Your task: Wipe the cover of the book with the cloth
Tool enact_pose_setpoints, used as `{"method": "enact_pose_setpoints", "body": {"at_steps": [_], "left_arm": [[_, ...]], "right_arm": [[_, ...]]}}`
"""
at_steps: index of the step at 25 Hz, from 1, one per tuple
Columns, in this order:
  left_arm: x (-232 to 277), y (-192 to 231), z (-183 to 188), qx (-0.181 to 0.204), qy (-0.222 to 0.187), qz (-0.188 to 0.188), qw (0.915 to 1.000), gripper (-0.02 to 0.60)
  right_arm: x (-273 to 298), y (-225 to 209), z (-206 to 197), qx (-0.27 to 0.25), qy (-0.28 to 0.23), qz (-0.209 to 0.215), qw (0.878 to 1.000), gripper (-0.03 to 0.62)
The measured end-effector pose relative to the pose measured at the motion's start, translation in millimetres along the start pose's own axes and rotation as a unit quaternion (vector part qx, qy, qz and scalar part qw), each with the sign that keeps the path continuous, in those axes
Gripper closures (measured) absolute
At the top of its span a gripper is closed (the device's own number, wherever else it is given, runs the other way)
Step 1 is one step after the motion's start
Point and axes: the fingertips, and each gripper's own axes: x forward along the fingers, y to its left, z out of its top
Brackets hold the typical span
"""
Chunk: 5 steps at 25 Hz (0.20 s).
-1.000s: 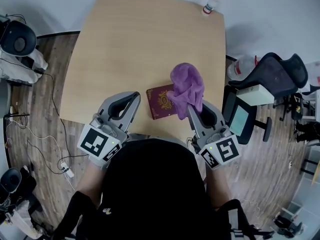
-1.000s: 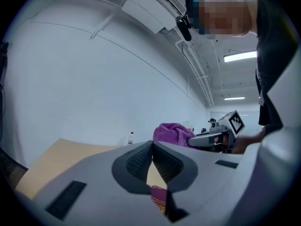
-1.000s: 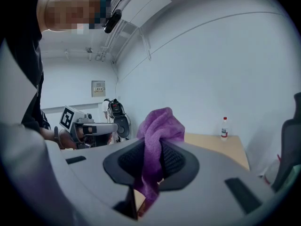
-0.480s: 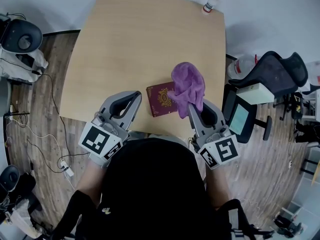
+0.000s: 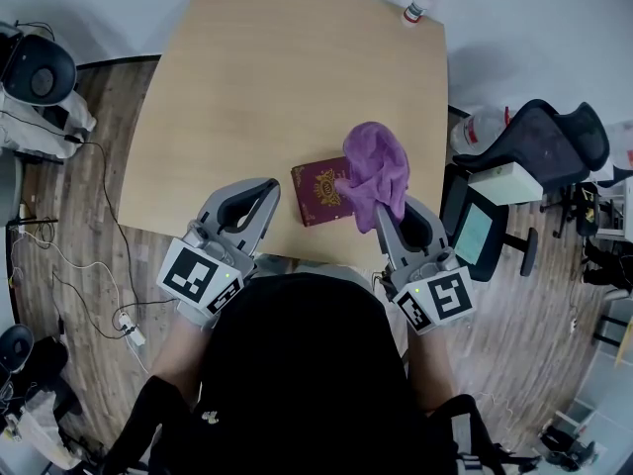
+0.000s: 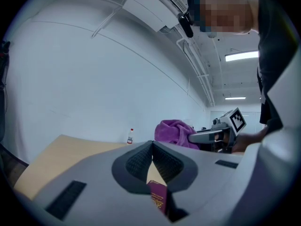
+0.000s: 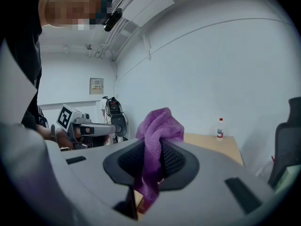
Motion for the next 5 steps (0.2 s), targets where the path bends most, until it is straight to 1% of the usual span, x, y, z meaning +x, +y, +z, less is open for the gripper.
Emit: {"method": "enact_pose_setpoints", "body": {"at_steps": [5], "left_arm": [[-4.4, -2.9, -1.9, -0.001, 0.003, 0.0, 1.0, 0.561]], "right_arm": [[-5.5, -0.4, -2.3, 0.002, 0.002, -0.006, 1.0, 0.51]]}}
